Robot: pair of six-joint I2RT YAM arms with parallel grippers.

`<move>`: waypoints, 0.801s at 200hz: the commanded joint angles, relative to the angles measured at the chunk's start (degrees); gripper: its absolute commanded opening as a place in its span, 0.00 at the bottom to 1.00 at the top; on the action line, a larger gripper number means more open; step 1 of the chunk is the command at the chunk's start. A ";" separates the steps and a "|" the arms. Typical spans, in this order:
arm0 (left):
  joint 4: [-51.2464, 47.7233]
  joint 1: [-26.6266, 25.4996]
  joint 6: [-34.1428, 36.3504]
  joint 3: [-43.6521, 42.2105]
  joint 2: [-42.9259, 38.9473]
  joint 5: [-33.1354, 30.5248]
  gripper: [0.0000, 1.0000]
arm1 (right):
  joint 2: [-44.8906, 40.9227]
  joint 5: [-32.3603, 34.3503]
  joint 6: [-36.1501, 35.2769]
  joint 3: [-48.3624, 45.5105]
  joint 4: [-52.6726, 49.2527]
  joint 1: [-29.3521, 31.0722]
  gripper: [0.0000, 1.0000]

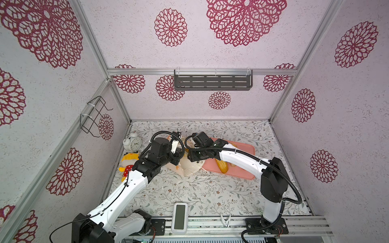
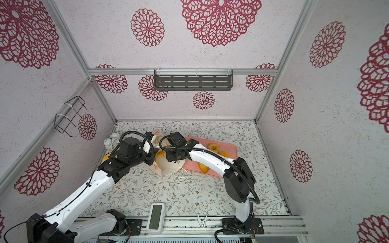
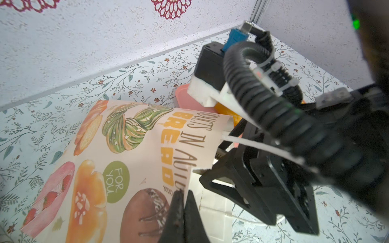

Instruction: Take the fake bread out of the paper bag

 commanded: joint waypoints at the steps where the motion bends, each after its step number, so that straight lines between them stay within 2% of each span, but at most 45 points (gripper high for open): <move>1: 1.78 -0.34 0.54 0.80 -0.53 1.51 0.00 | 1.20 -0.43 1.24 3.57 -1.74 -0.84 0.51; 48: 1.69 -0.45 0.97 1.20 0.00 1.66 0.00 | 4.87 0.06 0.40 7.58 -6.07 -1.00 0.48; 109: 1.79 -0.66 1.02 1.20 0.53 1.99 0.00 | 5.07 -5.62 1.67 4.44 4.32 -1.08 0.46; 128: 1.61 -0.66 1.19 1.20 0.36 1.87 0.00 | 4.80 -6.71 1.68 3.80 6.96 -1.07 0.40; 160: 1.34 -0.72 1.46 1.24 0.01 1.51 0.00 | 3.62 -7.91 2.13 2.49 8.78 -1.18 0.21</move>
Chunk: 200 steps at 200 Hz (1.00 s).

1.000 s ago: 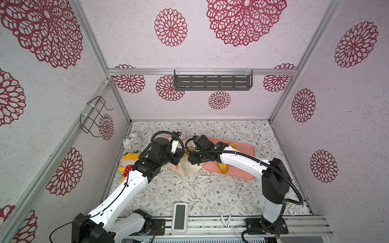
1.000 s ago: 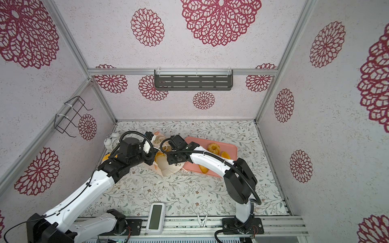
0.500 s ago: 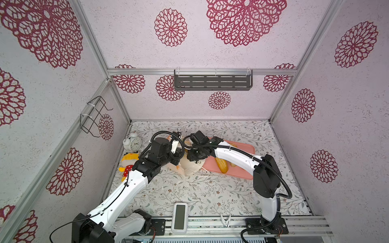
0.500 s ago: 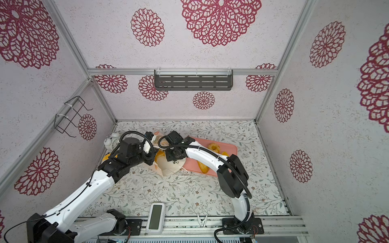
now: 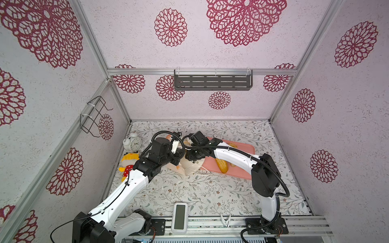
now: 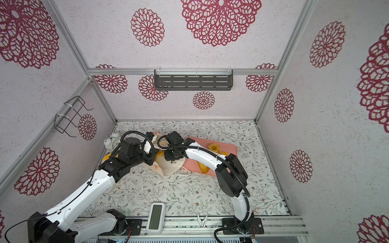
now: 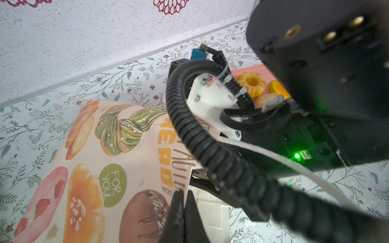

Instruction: Take the fake bread out of the paper bag

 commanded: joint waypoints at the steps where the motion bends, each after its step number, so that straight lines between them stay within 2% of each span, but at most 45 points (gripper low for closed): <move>1: 1.65 -0.63 0.85 1.22 -0.63 1.36 0.00 | -2.42 -1.80 0.37 -0.58 5.17 -0.35 0.21; 29: 1.63 -0.65 0.85 0.95 -0.96 1.09 0.00 | -5.85 -0.91 1.75 -4.12 7.21 -0.67 0.11; 93: 1.95 -0.68 -0.25 0.41 -0.99 -0.69 0.00 | -13.73 0.83 0.74 -8.62 5.90 -0.67 0.00; 164: 1.82 -0.61 -2.84 1.72 1.42 -6.05 0.00 | -21.43 0.18 2.18 -17.28 5.16 1.23 0.00; 200: 2.35 -0.59 -3.57 2.03 2.00 -5.50 0.00 | -23.27 0.81 3.35 -21.89 6.68 1.61 0.00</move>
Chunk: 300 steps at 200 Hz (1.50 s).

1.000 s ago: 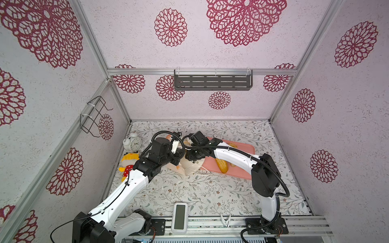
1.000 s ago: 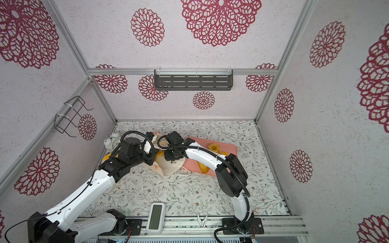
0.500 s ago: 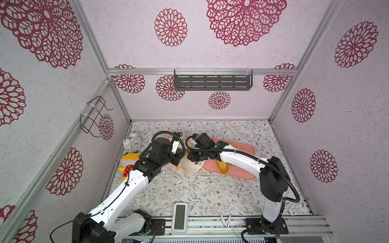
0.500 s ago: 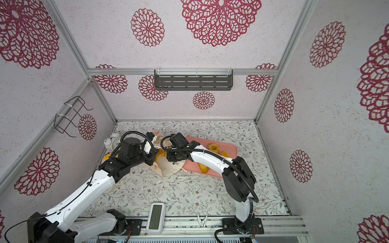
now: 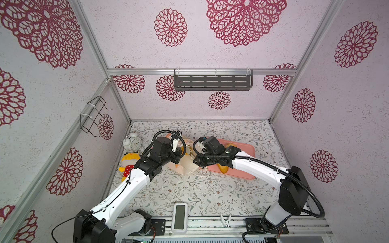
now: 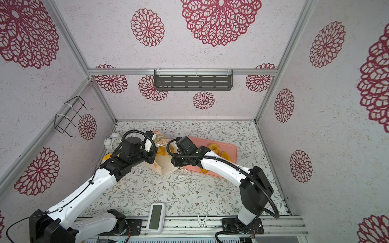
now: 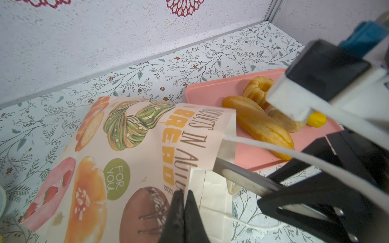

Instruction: Take the fake bread out of the paper bag

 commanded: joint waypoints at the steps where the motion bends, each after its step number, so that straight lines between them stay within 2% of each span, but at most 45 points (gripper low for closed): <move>1: 1.12 -0.27 -1.37 1.66 0.54 -0.87 0.00 | -2.79 0.79 1.38 -0.78 2.53 0.37 0.00; 28: 0.77 -0.27 -1.41 1.77 0.21 -0.65 0.00 | -2.29 1.14 0.86 0.70 1.30 0.50 0.00; 51: 0.37 -0.28 -0.97 1.60 -0.42 -0.86 0.00 | -2.24 2.58 0.37 1.60 0.30 0.36 0.14; 94: 0.20 -0.26 -0.59 1.42 -0.69 -0.43 0.00 | -0.74 2.66 -0.18 4.13 1.42 -0.03 0.32; 139: 0.38 -0.31 -0.36 1.68 -0.65 0.27 0.00 | 2.62 1.43 -0.46 7.22 2.59 -1.11 0.43; 230: -0.73 -0.31 1.14 1.64 -1.66 1.12 0.00 | 7.64 -1.84 -2.40 8.59 3.08 -5.14 0.53; 300: -0.59 -0.25 1.82 2.76 -0.39 2.00 0.00 | 11.79 -14.42 0.00 7.83 13.31 -7.31 0.60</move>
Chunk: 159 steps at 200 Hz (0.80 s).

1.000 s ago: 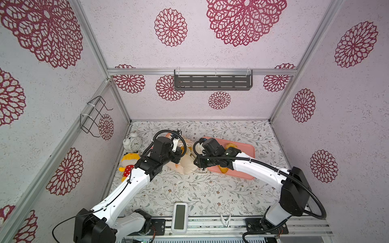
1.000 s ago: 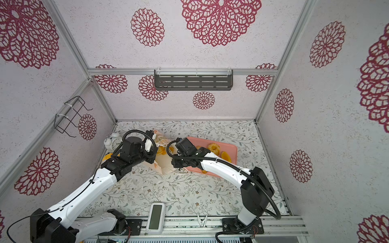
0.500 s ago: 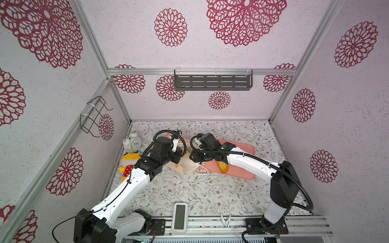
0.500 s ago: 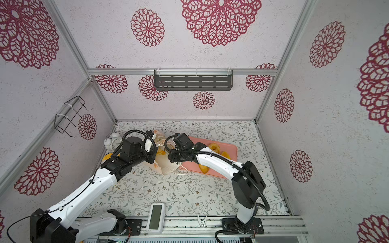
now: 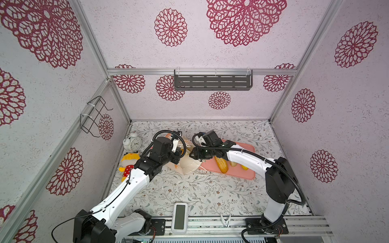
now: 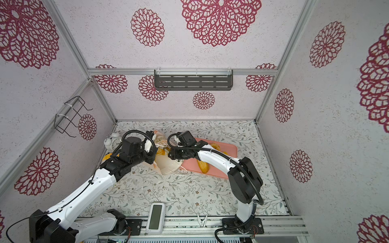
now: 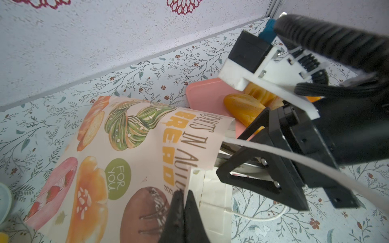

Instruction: Take the fake bread out of the paper bag

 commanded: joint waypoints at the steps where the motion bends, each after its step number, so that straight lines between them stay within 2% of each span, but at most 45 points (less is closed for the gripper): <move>1: 0.61 -0.24 0.52 2.12 -0.04 1.51 0.00 | 1.18 -5.80 1.12 1.14 6.58 -0.61 0.60; 93: 0.34 -0.40 1.15 2.10 -0.05 1.92 0.00 | 3.47 -9.61 4.45 -3.50 12.92 -1.65 0.61; 159: -0.18 -0.46 1.41 2.44 0.16 1.97 0.00 | 4.54 -11.07 5.43 -3.82 15.59 -1.91 0.42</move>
